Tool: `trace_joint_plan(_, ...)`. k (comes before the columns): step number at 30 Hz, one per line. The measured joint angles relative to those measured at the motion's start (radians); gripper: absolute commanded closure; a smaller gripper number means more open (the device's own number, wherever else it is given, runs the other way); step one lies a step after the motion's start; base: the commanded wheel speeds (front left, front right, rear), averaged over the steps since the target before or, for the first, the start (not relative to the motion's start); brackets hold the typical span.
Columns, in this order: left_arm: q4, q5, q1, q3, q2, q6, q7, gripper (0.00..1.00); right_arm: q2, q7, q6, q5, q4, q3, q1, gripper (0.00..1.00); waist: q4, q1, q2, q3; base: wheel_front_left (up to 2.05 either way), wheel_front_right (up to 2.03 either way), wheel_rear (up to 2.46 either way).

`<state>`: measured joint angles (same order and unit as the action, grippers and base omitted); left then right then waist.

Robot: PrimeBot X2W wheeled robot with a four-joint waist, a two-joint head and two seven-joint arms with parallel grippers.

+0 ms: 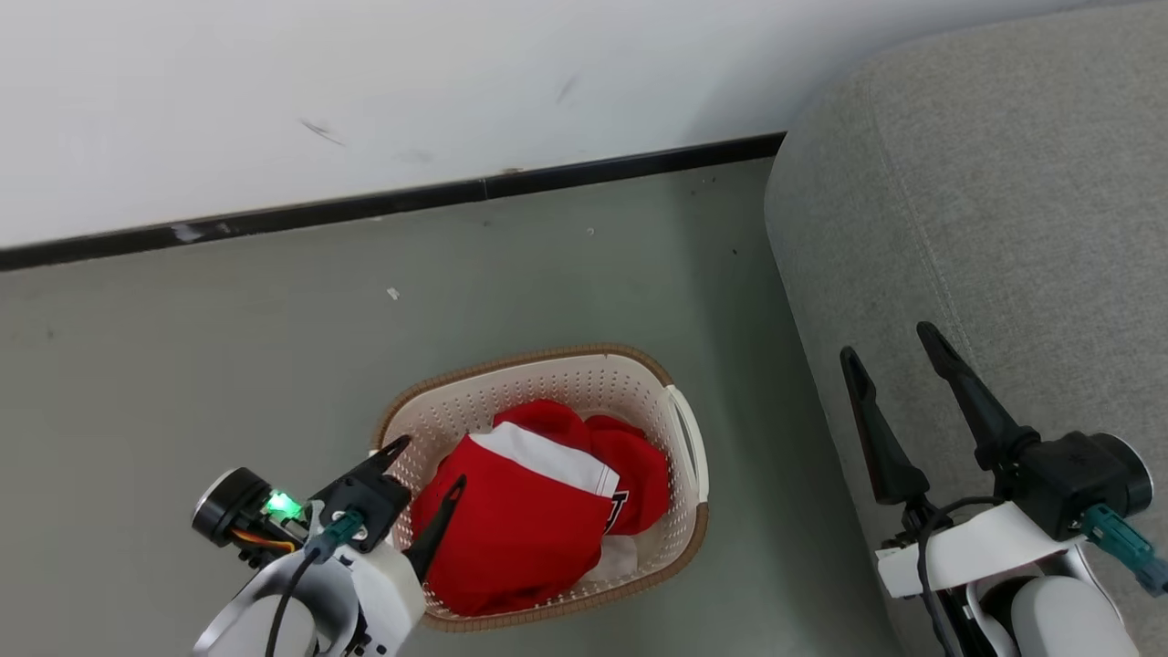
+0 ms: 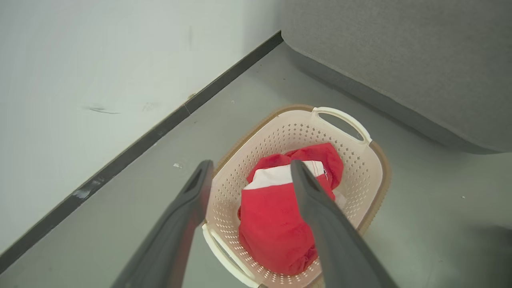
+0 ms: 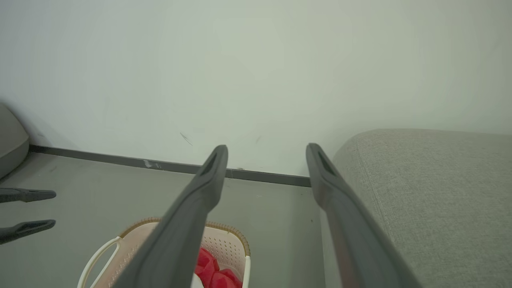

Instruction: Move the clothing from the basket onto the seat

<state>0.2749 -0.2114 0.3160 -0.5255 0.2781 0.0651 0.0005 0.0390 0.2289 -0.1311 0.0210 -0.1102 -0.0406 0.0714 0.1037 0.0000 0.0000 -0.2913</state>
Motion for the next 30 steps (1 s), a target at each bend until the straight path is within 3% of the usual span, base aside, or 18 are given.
trace_joint_plan(30,0.241,0.1,0.269,-0.075,-0.021,0.041,-0.002,0.0,0.001,0.012,0.0,-0.042,-0.053,0.013,0.165,0.0,0.088,0.0,-0.0001,-0.327,0.0,0.0,0.0)
